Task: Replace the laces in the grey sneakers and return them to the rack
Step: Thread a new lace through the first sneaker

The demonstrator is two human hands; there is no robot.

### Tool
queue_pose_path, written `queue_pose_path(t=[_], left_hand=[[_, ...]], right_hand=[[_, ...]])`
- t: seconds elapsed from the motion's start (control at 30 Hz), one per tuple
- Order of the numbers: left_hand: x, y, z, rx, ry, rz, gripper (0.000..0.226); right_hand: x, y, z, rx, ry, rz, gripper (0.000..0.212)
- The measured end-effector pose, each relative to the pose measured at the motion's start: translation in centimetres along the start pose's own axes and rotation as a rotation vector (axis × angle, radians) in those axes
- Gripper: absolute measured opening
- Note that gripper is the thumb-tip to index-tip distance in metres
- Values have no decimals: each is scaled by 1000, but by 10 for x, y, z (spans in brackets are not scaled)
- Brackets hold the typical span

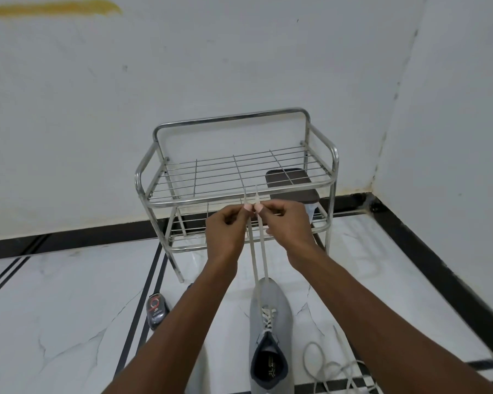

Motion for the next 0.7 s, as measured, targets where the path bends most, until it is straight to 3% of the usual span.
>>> queue_pose_path(t=[0.43,0.7], left_hand=[[1,-17,-2,36,54,-16,17],[-34,-134,-13,96,105,-281,28]], right_hand=[[6,17,-4,7,-12,40,15],[-14,134,-45,-341,55,272,21]])
Point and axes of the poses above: each hand's wrist, its own x-axis towards the middle knuckle, its own z-axis out of the palm, y = z × x, the point moved 3 cm from there along x, towards the middle knuckle, and after that the axes turned 9 degrees about x, right-handed, at the moved point
